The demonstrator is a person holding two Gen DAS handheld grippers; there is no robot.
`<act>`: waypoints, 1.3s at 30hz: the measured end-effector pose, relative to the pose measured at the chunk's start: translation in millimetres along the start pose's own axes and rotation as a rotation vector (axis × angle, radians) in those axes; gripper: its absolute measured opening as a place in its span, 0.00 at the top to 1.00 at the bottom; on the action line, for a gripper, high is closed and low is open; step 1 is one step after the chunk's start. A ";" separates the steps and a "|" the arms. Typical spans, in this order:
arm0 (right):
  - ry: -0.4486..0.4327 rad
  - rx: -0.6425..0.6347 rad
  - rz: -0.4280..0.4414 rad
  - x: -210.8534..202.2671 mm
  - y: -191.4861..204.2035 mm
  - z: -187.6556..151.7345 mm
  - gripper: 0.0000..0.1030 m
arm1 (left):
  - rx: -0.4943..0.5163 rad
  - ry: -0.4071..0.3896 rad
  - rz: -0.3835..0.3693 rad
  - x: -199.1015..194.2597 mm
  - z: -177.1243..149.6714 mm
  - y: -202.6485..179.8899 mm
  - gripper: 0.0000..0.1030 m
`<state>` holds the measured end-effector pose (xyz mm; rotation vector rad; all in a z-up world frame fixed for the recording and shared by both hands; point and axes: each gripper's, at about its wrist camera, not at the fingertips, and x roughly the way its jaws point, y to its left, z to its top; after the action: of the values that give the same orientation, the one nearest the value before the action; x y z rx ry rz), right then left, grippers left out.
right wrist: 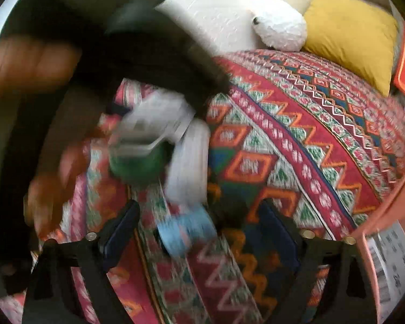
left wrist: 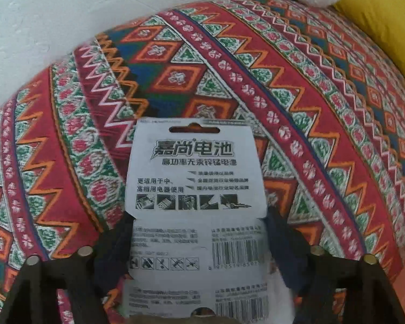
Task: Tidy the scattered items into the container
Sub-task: 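Grasp the white battery card with the left tool while the right grasps the small blue-labelled bottle, then lower the battery card and blue-labelled bottle into the pink box and open both tools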
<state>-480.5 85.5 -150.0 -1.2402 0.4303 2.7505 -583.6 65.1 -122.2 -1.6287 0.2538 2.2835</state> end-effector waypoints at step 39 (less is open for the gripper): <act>0.285 0.061 0.444 -174.6 -28.7 -114.8 0.80 | -0.475 -0.284 -0.120 -207.8 -429.1 55.6 0.30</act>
<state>-276.0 84.6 -98.2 -1.7086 0.9087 2.8721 -162.6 -159.8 -71.6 -1.4308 -0.4734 2.5684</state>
